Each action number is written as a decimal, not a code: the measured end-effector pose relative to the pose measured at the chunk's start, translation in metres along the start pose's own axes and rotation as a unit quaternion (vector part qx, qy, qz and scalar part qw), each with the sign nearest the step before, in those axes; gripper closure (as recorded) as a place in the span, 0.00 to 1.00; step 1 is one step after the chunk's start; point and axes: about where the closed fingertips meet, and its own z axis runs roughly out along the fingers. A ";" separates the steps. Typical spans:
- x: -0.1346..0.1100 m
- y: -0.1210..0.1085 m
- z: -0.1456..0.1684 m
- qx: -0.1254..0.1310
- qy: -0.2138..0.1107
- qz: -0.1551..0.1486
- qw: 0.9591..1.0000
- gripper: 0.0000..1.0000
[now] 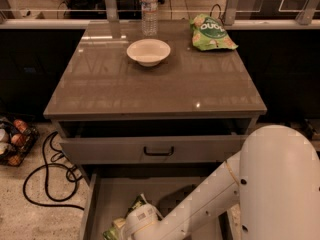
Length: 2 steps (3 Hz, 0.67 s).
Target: Pick green jalapeno chip bag from middle drawer and place on counter
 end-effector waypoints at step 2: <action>0.000 0.001 0.001 -0.002 0.000 0.000 1.000 0.64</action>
Offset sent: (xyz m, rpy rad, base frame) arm -0.0007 0.0001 -0.0006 -0.0004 0.0019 0.0001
